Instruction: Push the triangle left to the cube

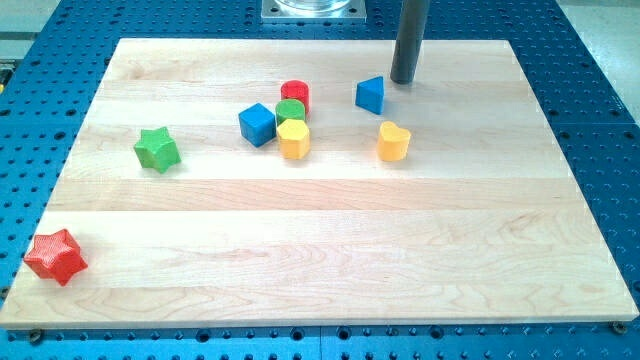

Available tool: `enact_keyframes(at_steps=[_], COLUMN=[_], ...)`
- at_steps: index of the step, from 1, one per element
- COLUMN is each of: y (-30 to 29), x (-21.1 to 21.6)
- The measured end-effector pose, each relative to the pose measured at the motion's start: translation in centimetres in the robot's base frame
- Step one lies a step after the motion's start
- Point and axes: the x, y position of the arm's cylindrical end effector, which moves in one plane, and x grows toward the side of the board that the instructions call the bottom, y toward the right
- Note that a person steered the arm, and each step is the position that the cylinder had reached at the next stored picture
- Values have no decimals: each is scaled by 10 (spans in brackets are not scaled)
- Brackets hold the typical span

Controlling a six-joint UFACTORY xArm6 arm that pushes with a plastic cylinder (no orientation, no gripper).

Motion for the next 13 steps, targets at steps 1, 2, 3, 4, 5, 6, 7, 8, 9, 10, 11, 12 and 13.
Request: enact_keyframes(at_steps=[1,2,3,4,5,6,7,8,9,10,11,12,13], y=[20,18,-31,-102,-147,-185,-194,-210,-212,-228,-263,-281,-279], x=[18,27,41,58,59,81,75,70,52,39,40,67,78])
